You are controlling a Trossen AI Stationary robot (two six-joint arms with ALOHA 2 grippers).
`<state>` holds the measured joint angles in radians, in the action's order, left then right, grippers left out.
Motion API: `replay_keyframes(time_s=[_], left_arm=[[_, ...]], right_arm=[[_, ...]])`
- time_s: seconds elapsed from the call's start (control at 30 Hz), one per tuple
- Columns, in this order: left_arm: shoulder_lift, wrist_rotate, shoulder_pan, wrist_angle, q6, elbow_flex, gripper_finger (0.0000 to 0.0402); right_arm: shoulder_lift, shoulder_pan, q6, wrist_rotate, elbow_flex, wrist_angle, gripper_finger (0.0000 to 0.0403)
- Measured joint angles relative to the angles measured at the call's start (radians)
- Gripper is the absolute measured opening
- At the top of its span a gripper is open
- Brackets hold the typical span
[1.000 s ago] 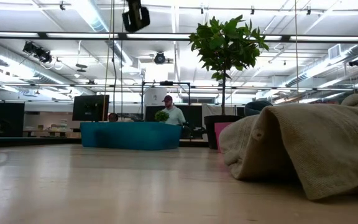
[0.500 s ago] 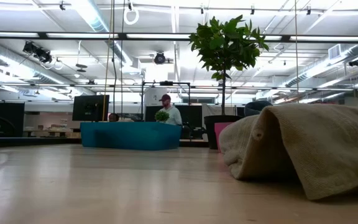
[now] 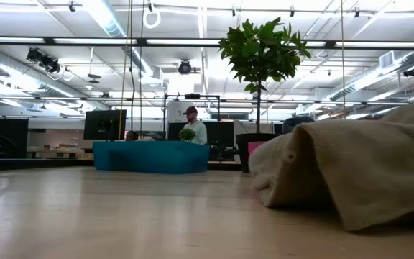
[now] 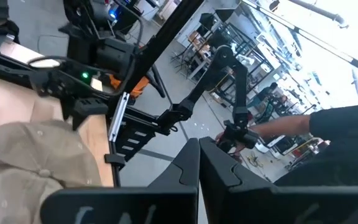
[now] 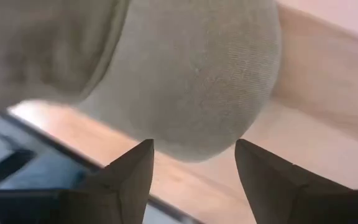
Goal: Pick & Place hat
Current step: Put the right brown cap into the blue bin
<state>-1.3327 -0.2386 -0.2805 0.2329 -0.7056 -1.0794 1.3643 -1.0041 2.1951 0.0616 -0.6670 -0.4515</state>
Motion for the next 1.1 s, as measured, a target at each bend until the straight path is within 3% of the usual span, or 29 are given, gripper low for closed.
replay_keyframes(time_s=[0.27,0.57,0.83,1.1], left_arm=[[0.000,0.012,0.001,0.007,0.019,0.000,0.0003],[0.000,0.013,0.001,0.007,0.020,0.000,0.0003],[0.000,0.013,0.000,0.007,0.016,0.000,0.0003],[0.000,0.013,0.000,0.008,-0.022,0.000,0.0003]], right_arm=[[0.000,-0.002,0.032,0.073,-0.003,0.030,0.0231],[0.007,-0.035,0.051,0.052,0.029,0.071,0.0231],[0.012,-0.034,-0.005,0.224,0.029,0.094,0.0231],[0.098,-0.037,-0.008,0.261,0.029,0.173,0.0231]])
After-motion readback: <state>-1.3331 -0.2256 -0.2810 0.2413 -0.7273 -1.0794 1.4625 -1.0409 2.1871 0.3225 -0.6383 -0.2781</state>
